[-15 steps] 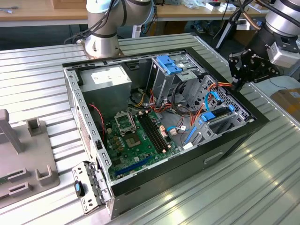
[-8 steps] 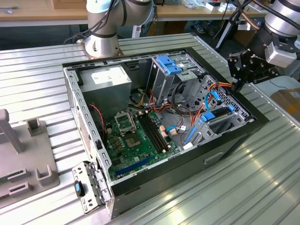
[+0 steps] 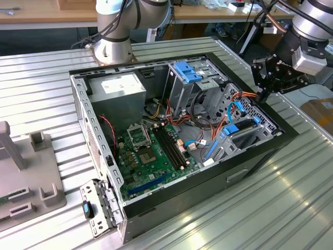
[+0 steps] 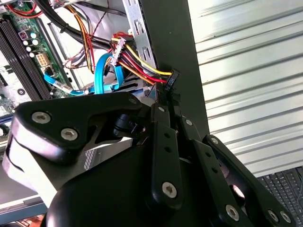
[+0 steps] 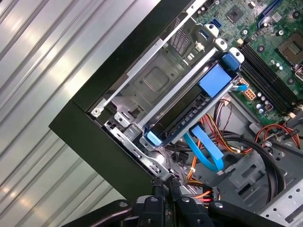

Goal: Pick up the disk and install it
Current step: 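Insert the first disk wire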

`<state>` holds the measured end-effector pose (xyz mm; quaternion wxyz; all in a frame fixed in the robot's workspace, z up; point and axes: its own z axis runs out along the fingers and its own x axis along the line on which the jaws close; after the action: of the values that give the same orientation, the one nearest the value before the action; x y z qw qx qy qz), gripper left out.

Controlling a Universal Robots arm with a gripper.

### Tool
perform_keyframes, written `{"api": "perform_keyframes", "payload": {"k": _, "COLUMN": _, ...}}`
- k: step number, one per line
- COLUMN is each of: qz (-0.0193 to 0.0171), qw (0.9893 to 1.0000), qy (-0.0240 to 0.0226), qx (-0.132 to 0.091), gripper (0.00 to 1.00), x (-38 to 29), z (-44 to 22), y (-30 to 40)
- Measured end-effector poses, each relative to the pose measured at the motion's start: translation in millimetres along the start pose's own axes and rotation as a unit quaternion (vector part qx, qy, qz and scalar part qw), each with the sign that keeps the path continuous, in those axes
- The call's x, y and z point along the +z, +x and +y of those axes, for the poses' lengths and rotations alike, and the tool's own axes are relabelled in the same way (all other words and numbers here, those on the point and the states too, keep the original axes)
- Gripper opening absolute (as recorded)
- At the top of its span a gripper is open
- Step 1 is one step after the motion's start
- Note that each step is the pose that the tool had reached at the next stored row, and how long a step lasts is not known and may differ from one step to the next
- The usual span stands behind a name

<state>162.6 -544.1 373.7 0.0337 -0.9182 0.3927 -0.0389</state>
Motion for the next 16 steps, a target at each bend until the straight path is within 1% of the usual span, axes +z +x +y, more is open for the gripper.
{"api": "perform_keyframes", "payload": {"k": 2, "qz": 0.0006, "qw": 1.0000, "qy": -0.0003, "qx": 0.006, "gripper": 0.16, "x": -0.2, "z": 2.7, "y": -2.6}}
{"api": "perform_keyframes", "payload": {"k": 11, "qz": 0.0018, "qw": 0.9998, "qy": -0.0009, "qx": 0.020, "gripper": 0.16, "x": -0.8, "z": 9.7, "y": -9.2}}
{"api": "perform_keyframes", "payload": {"k": 14, "qz": 0.0020, "qw": 0.9998, "qy": -0.0010, "qx": 0.021, "gripper": 0.16, "x": -0.8, "z": 9.7, "y": -9.2}}
{"api": "perform_keyframes", "payload": {"k": 16, "qz": 0.0030, "qw": 0.9995, "qy": -0.0014, "qx": 0.033, "gripper": 0.16, "x": -0.5, "z": 9.7, "y": -9.2}}
